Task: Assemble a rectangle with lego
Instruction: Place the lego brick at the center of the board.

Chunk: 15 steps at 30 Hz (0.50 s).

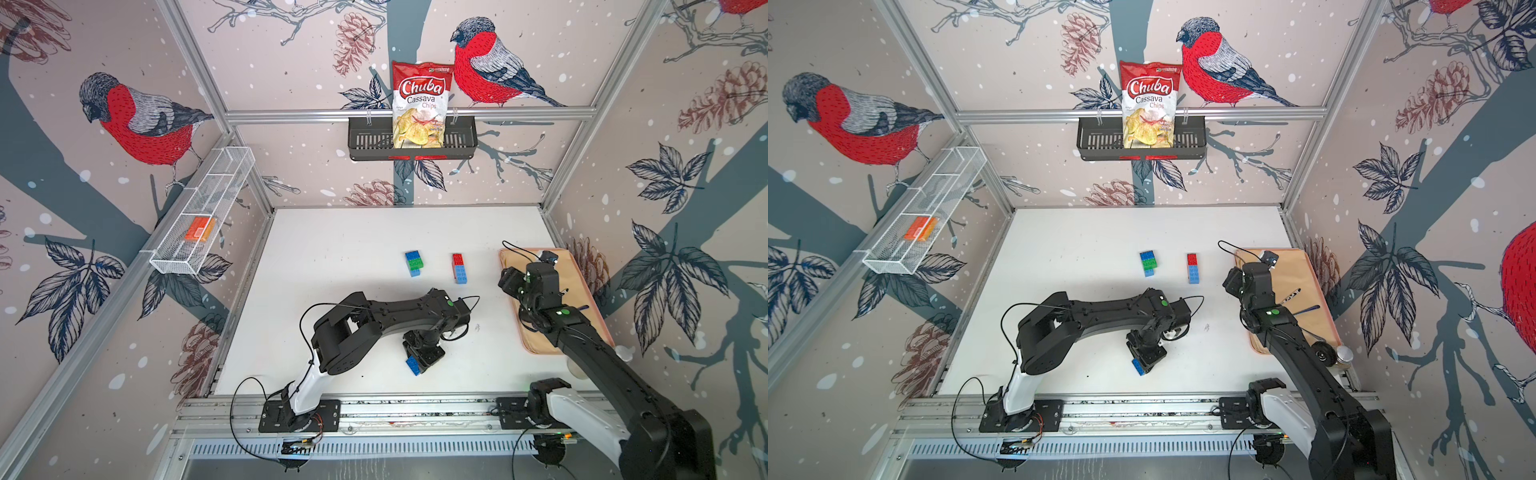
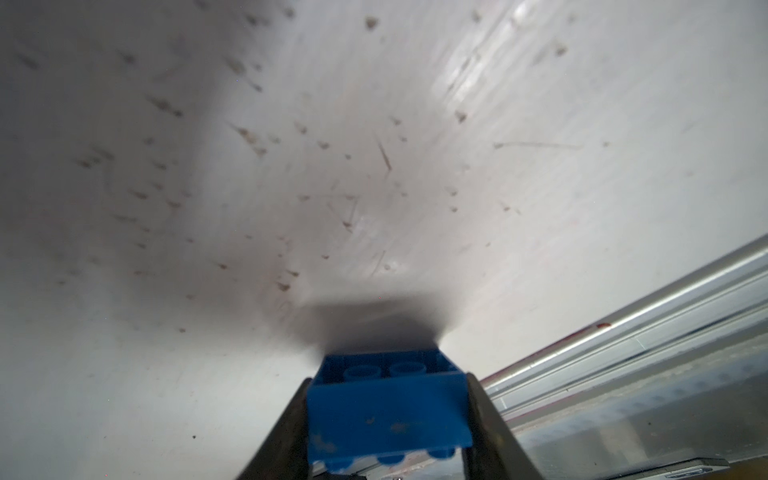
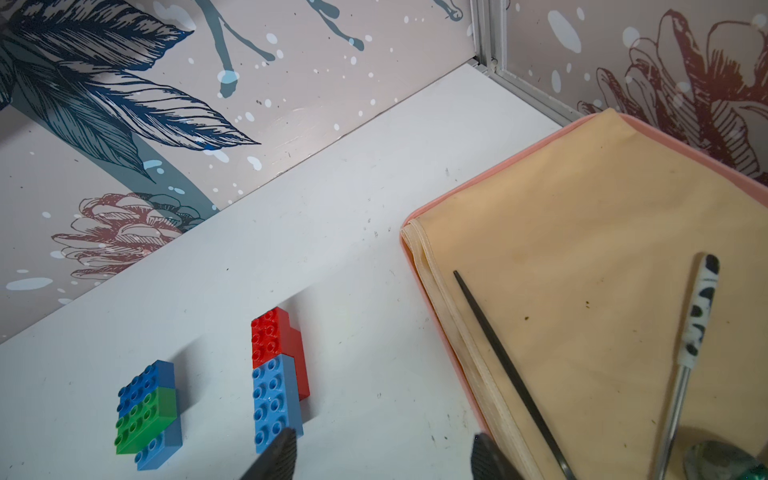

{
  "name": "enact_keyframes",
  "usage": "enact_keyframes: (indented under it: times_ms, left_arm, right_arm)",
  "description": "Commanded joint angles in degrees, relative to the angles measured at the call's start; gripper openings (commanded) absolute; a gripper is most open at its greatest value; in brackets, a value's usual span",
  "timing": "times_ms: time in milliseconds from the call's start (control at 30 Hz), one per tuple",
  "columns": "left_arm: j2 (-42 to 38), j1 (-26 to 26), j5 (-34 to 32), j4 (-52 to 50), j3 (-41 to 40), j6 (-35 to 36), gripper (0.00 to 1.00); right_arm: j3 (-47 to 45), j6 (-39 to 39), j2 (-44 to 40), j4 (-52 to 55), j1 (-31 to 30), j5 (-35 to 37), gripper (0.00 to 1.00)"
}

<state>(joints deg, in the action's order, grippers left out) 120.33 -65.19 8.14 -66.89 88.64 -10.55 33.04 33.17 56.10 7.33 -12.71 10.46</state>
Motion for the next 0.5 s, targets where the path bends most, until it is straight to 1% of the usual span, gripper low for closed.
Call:
enact_keyframes:
  times_ms: [0,200,300,400,467]
  left_arm:
    - [1.75,0.04,0.63,2.16,1.15,0.39,0.36]
    - [3.38,0.93,-1.45,3.81,3.64,-0.09,0.58]
    - [2.83,2.12,-3.36,6.11,3.90,-0.72,0.67]
    - [0.25,4.25,-5.57,9.71,3.02,-2.52,0.70]
    - [-3.00,6.01,-7.54,12.74,1.34,-3.87,0.71]
  right_arm:
    - [-0.08,-0.61,0.41,-1.74,-0.03,-0.67,0.70]
    - [0.01,-2.11,-0.11,-1.72,-0.10,-1.22,0.73]
    - [0.26,-2.57,-0.63,-1.15,-0.46,-1.06,0.76]
    - [0.91,-2.41,-1.34,0.11,-1.37,-0.47,0.77]
    - [1.64,-1.43,-1.84,1.35,-2.63,0.23,0.77]
